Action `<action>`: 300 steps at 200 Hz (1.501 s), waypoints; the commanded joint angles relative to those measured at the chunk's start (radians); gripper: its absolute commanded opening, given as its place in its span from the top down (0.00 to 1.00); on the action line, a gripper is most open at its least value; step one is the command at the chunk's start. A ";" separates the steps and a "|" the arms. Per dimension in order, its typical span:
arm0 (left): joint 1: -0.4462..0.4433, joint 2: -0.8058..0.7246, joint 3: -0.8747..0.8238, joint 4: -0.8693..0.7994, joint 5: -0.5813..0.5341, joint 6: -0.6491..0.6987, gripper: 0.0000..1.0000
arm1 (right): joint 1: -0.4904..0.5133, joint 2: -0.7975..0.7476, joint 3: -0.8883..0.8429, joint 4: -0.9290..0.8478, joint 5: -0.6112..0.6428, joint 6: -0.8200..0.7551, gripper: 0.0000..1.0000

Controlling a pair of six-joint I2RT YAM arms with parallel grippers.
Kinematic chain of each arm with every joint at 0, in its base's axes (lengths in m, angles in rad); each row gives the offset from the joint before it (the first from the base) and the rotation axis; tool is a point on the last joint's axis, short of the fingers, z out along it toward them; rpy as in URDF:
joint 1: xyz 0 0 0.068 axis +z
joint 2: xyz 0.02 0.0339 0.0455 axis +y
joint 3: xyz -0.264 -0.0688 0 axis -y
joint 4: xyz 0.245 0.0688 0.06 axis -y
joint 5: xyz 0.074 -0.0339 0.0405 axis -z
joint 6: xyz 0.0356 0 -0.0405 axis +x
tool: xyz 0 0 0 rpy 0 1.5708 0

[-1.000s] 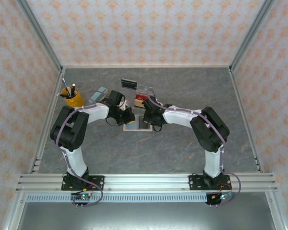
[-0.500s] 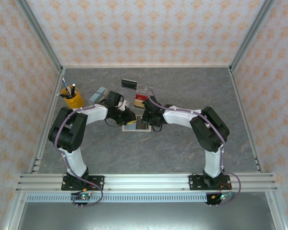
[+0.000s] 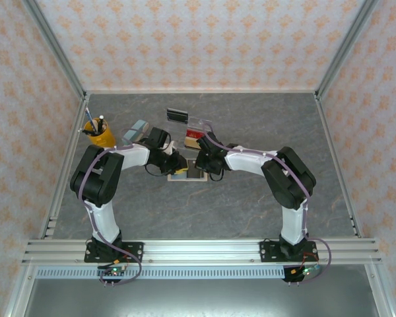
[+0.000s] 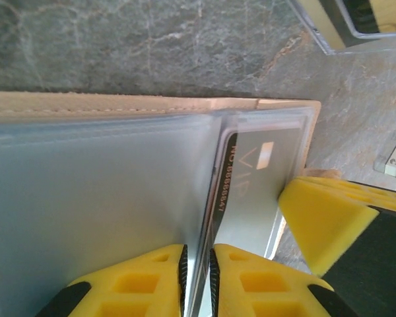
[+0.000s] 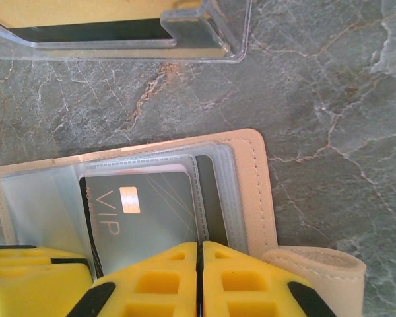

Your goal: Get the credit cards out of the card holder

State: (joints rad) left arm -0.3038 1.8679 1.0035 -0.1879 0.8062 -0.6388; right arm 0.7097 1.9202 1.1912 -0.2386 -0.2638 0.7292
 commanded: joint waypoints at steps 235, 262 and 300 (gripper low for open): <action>0.034 0.001 -0.058 0.098 0.095 0.019 1.00 | -0.012 0.037 -0.018 -0.079 0.049 0.009 0.91; 0.040 -0.026 -0.074 0.093 0.084 0.020 1.00 | -0.013 0.037 -0.015 -0.090 0.061 0.008 0.91; 0.048 -0.050 -0.097 0.077 0.060 0.024 1.00 | -0.014 0.039 -0.010 -0.104 0.076 0.008 0.91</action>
State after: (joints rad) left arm -0.2718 1.8572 0.9272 -0.0723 0.9077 -0.6350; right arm 0.6975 1.9244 1.1912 -0.2359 -0.2516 0.7296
